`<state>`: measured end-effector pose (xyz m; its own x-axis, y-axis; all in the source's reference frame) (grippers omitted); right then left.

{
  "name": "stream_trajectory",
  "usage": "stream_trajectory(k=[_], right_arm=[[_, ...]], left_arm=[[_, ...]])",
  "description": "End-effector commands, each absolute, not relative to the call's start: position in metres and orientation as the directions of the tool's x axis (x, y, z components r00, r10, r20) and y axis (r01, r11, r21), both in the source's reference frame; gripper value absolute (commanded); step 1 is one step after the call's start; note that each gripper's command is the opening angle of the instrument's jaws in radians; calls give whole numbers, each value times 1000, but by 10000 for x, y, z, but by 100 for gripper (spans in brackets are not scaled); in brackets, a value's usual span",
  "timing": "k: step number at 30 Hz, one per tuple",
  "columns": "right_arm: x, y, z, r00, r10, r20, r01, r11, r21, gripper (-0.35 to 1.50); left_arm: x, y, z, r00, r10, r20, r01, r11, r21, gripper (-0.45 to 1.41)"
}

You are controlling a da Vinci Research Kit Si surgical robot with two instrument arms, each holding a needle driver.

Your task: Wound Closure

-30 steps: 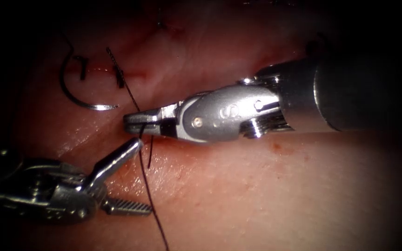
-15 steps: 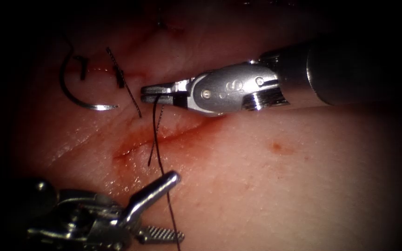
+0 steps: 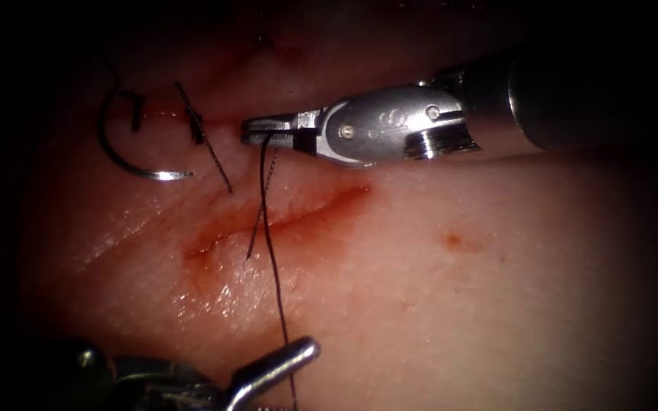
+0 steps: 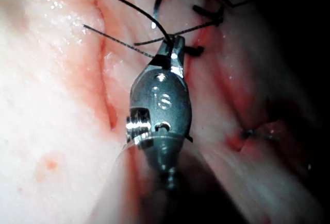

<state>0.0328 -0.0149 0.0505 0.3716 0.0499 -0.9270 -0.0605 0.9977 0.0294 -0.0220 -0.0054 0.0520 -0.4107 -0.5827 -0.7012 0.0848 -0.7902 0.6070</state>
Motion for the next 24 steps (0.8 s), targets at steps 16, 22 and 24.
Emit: stream_trajectory(k=[16, 22, 24], right_arm=[[336, -157, 511, 363, 63, -930, -62, 997, 43, -35], [333, -165, 508, 358, 71, -931, -58, 997, 54, -35], [330, -169, 507, 354, 75, -932, -53, 997, 60, -35]], left_arm=[[-211, -34, 519, -436, -577, -691, 85, -791, 606, -45], [-190, -23, 525, -497, -585, -641, 106, -774, 624, -45], [-177, -22, 525, -521, -580, -626, 106, -772, 627, -45]])
